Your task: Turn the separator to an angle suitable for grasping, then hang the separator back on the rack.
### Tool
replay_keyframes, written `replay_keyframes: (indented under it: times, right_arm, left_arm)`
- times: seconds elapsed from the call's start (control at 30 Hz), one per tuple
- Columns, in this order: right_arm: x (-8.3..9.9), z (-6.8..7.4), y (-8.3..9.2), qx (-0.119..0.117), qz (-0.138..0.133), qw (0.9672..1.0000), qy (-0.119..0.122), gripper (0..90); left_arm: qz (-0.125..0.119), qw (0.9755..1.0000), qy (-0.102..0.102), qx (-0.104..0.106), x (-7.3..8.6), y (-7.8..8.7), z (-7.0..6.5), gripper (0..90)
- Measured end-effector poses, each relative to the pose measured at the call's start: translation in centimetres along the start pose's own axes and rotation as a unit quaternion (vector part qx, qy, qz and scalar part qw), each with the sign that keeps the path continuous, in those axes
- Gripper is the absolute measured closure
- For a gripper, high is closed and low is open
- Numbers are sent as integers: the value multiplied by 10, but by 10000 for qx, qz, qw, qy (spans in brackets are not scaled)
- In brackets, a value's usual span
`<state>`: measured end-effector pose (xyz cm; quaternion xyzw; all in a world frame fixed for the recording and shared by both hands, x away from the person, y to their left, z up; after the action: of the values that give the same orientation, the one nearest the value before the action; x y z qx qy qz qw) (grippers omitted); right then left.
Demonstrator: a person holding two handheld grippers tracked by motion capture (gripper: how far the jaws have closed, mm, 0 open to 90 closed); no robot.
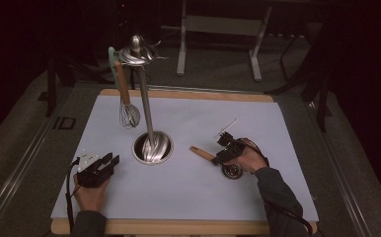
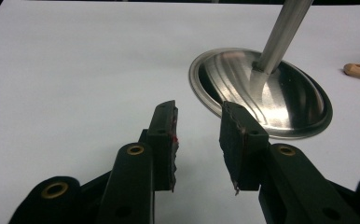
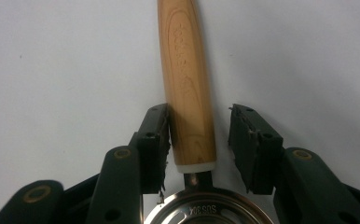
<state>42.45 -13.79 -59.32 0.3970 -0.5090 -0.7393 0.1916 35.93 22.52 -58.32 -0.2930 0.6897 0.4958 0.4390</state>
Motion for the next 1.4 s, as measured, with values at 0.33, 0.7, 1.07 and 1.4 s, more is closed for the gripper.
replay_keyframes:
  times: [0.33,0.7,1.07,1.4]
  right_arm:
    - [-5,6,1,70,-102,9997,-215,702]
    - [-3,3,-4,6,118,9990,-430,626]
    - [-5,8,-5,164,412,9986,-284,689]
    - [-9,17,-6,201,257,9994,-77,701]
  left_arm:
    - [1,10000,-6,-6,0,0,0,667]
    - [3,10000,2,0,0,0,0,667]
    - [27,10000,-36,2,0,0,0,667]
    - [23,10000,-31,5,0,-1,0,667]
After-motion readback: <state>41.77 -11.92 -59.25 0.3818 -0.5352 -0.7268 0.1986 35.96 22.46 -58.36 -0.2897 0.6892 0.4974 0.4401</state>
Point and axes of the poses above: each handheld gripper's, and its own axes: y roughly backward along the jaws, x roughly out of its underside, z roughly to its left, the point moved 10 cm from there along -y, roughly forward along the jaws, and after that the axes turned 1 degree about -z, right-handed, at the moved point
